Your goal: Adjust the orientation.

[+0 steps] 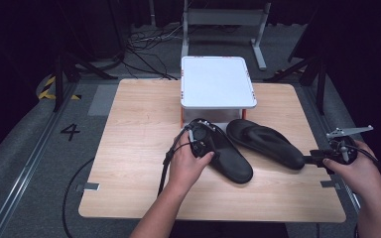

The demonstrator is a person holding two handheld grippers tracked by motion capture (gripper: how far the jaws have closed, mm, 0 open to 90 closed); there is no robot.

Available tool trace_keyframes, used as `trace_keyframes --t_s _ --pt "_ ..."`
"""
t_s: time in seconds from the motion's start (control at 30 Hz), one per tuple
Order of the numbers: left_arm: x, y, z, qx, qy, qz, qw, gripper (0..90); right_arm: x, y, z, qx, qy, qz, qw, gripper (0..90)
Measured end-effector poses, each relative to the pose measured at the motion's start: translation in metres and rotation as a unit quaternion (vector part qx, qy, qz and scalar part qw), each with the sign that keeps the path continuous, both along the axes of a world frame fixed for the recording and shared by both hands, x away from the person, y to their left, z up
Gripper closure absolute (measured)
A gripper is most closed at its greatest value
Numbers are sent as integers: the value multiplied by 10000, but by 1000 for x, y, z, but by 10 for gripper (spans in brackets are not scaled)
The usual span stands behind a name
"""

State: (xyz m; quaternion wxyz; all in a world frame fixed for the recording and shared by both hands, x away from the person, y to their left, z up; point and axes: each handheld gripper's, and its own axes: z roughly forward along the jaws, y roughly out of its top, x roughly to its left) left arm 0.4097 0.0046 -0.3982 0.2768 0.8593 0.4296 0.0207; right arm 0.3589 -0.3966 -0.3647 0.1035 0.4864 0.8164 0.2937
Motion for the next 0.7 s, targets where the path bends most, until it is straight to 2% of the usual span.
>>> trace_keyframes --t_s 0.07,0.13,0.2,0.27,0.33,0.43,0.5,0.53,0.7 --pt "5 -9 -8 88 112 135 9998 248 0 1 0 4 -8 -1 10000 530" --pt "8 -14 -13 172 142 239 9995 244 -1 1 1 15 -14 4 10000 529" --pt "12 -19 -18 375 197 469 9980 240 -1 1 1 7 -23 12 10000 527" --pt "17 -20 -24 459 333 503 9971 237 -1 0 1 23 -19 0 10000 526" --pt "20 -21 -30 307 501 543 9968 267 -1 -2 1 17 -39 -1 10000 526" --pt "21 -21 -32 299 455 485 9973 391 -1 -2 1 17 -60 4 10000 525" --pt "20 -20 -31 217 442 510 9975 412 -1 -2 2 22 -61 6 10000 525" --pt "20 -19 -30 178 505 508 9973 432 -2 -2 2 26 -66 -2 10000 525" --pt "12 -10 -27 201 534 409 9975 490 -1 -2 2 20 -68 16 10000 525"
